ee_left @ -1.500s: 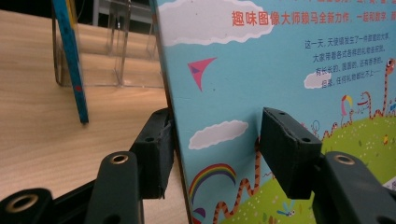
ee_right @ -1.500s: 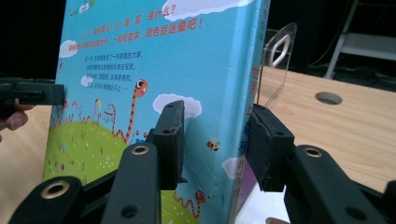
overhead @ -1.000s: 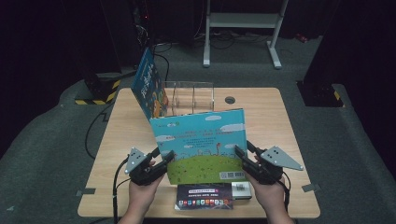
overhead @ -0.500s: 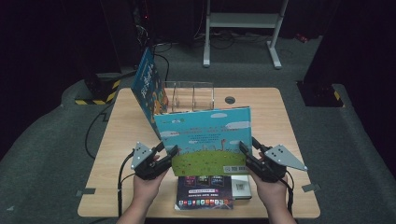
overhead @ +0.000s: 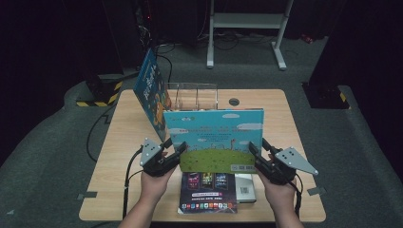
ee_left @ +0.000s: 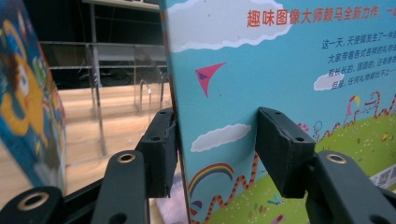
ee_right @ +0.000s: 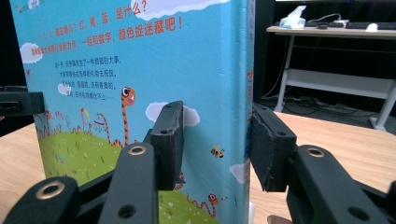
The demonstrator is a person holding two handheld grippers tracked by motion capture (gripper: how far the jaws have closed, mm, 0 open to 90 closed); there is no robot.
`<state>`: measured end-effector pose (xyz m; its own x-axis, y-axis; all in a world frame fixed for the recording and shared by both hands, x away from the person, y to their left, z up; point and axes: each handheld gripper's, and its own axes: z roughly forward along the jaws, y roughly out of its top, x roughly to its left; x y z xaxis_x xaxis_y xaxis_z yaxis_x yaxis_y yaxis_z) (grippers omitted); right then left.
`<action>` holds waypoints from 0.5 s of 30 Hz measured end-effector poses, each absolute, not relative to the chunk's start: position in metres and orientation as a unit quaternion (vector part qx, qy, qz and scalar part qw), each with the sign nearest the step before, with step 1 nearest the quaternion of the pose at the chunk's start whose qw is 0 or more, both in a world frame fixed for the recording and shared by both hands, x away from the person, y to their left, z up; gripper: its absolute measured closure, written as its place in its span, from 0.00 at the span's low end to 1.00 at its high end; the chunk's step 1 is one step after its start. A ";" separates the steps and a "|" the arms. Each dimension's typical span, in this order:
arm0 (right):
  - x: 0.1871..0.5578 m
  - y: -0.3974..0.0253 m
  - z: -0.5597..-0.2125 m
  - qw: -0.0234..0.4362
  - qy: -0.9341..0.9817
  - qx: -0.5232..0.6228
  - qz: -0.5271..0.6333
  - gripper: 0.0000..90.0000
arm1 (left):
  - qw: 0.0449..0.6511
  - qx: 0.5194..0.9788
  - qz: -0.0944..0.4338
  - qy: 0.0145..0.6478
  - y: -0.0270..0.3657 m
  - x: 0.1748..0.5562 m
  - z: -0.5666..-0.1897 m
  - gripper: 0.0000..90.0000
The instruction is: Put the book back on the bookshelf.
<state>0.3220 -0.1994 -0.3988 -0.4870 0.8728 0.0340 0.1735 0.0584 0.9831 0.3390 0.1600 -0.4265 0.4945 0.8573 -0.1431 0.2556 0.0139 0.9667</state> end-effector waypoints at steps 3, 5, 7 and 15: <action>0.324 -0.205 -0.401 0.317 0.653 0.408 0.554 0.63 | 0.568 0.653 0.273 0.419 0.155 0.342 -0.424 0.55; 0.325 -0.205 -0.401 0.317 0.652 0.409 0.554 0.63 | 0.572 0.650 0.272 0.420 0.154 0.345 -0.425 0.55; 0.325 -0.204 -0.400 0.319 0.653 0.408 0.552 0.63 | 0.574 0.647 0.271 0.422 0.156 0.345 -0.425 0.55; 0.333 -0.190 -0.393 0.323 0.653 0.391 0.562 0.62 | 0.581 0.635 0.287 0.421 0.170 0.345 -0.418 0.55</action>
